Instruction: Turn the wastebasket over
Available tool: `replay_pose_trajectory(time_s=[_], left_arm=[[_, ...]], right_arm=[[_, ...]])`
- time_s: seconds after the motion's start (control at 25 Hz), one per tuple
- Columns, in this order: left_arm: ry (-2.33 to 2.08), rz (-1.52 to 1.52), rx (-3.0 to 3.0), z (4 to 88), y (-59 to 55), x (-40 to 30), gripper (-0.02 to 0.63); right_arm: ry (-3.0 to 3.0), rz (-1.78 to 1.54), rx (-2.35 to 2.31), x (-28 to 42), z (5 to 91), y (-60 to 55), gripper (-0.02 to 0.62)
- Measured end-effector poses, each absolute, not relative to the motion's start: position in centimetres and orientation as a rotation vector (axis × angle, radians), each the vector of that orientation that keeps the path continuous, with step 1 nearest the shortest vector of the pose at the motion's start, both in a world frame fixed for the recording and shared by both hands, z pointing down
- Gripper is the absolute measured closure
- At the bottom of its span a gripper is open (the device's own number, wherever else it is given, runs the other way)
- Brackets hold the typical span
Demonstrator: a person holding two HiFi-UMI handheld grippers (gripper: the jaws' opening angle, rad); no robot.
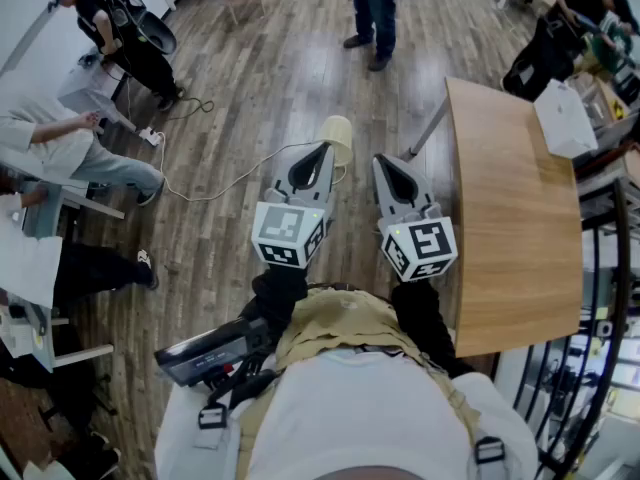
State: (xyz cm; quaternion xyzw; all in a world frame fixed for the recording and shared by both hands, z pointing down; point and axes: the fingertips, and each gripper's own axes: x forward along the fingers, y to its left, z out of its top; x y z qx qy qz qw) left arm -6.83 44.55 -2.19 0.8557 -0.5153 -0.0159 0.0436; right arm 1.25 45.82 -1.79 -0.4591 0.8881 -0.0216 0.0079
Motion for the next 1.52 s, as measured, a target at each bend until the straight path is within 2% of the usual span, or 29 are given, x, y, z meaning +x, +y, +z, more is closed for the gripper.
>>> replay_pose_trajectory(time_s=[0.64, 1.52], left_arm=[[-1.609, -0.034, 2.599, -1.7, 43.4, -6.1, 0.604], [-1.641, 0.053, 2.471, 3.3, 43.8, -4.2, 0.604]], right_arm=[[2.764, -0.068, -1.459, 3.0, -1.2, 44.7, 0.575], [2.808, -0.276, -1.464, 7.4, 4.8, 44.8, 0.575]])
